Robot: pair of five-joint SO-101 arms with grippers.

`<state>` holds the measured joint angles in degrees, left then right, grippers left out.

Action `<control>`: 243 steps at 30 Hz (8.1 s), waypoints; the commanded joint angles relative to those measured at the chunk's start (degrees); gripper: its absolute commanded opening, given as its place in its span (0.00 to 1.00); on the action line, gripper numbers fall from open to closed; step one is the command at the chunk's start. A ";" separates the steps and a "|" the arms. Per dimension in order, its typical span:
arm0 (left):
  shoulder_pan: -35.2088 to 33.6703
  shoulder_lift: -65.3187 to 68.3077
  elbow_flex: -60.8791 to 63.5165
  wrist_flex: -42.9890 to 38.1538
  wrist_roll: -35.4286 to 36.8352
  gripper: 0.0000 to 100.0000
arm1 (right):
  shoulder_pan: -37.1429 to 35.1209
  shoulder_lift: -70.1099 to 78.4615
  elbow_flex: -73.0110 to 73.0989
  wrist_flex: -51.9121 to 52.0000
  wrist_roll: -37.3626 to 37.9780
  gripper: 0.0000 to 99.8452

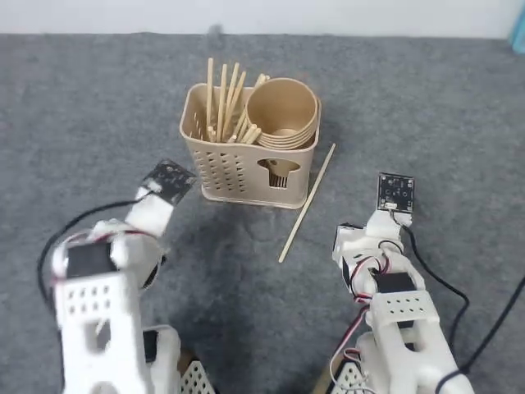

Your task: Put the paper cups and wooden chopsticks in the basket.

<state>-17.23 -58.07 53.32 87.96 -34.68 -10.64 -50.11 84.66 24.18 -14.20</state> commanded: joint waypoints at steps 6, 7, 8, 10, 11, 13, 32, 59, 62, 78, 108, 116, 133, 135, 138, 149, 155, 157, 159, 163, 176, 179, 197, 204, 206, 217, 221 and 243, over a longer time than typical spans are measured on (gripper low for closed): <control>-7.12 -13.80 -3.03 -0.09 2.81 0.03 | -0.31 0.13 -1.49 -0.66 -0.09 0.01; -7.74 -14.15 -4.26 -0.09 4.31 0.03 | -0.31 0.13 -1.49 -0.66 -0.09 0.01; -8.09 -14.24 -5.76 -0.09 5.71 0.03 | -0.31 0.13 -1.49 -0.66 -0.09 0.01; -8.09 -14.24 -8.75 -0.09 8.35 0.03 | -0.31 0.13 -1.41 -0.66 -0.09 0.01; -8.00 -14.24 -10.15 -0.18 9.76 0.03 | -0.31 0.13 -1.41 -0.66 -0.09 0.01; -7.91 -14.24 -13.23 -0.53 13.19 0.03 | -0.31 0.13 -1.41 -0.57 -0.09 0.01; -7.65 -14.15 -21.93 -43.25 51.16 0.03 | -0.22 0.13 -1.41 -1.01 -0.09 0.01; 16.18 -3.16 -14.99 -66.55 50.90 0.01 | 1.36 0.13 -1.67 -1.10 -0.09 0.01; 17.58 -2.11 -12.09 -66.37 50.81 0.01 | 1.36 0.13 -1.67 -1.10 -0.09 0.01; 18.46 15.12 -8.75 -66.02 41.49 0.01 | 1.45 0.13 -1.67 -1.10 -0.09 0.01; 18.29 7.74 -11.03 -55.30 40.09 0.26 | 1.45 0.13 -1.67 -1.10 -0.09 0.01; 16.97 -4.84 -16.92 -41.05 40.18 0.26 | 1.45 0.13 -1.67 -1.10 -0.09 0.01; 3.16 -13.27 10.42 -43.16 48.79 0.01 | 4.18 0.13 -3.08 1.01 -0.44 0.01; 3.08 -13.27 15.25 -46.33 48.70 0.01 | 4.97 0.13 -4.22 3.03 -0.53 0.01; 3.08 -13.19 20.35 -48.35 48.62 0.01 | 6.64 0.22 -5.71 5.14 -1.93 0.01; 3.52 -13.10 33.98 -59.96 44.31 0.02 | 7.16 0.22 -6.24 5.58 -4.57 0.01; 5.89 -13.01 34.33 -59.08 43.87 0.02 | 7.16 0.22 -14.24 19.21 -8.88 0.01; 6.24 -13.01 34.42 -58.29 43.87 0.02 | 7.16 0.22 -16.79 22.64 -8.88 0.01; 6.24 -13.01 34.51 -57.93 43.87 0.02 | 7.25 0.22 -18.64 23.96 -8.79 0.01; 6.24 -13.01 34.51 -57.93 43.87 0.02 | 7.16 0.31 -22.33 24.40 -8.79 0.01; 8.79 -13.01 34.07 -53.10 43.78 0.02 | 6.90 13.93 -47.65 35.38 -9.14 0.01; 9.41 -13.01 33.54 -51.96 43.78 0.02 | 7.08 21.49 -53.19 35.21 -9.23 0.01; 9.41 -12.57 33.27 -51.87 42.46 0.08 | 4.09 69.41 -95.74 39.60 -15.74 0.12; 9.32 2.73 28.26 -57.14 42.20 0.12 | 1.36 81.63 -112.88 44.26 -19.25 0.05; 8.35 7.91 25.98 -58.46 42.20 0.12 | 1.01 84.26 -116.13 44.26 -19.34 0.05; 6.51 16.79 20.44 -59.08 42.20 0.12 | -0.31 97.10 -127.03 43.74 -19.43 0.05; 6.51 16.79 20.44 -59.08 42.20 0.12 | -0.57 101.14 -129.49 43.91 -19.43 0.05; 6.15 16.79 20.44 -58.81 42.11 0.12 | 0.48 102.64 -129.49 47.69 -18.99 0.02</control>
<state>-10.64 -41.27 76.53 30.37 7.87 -10.55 53.36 -41.76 69.63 -33.01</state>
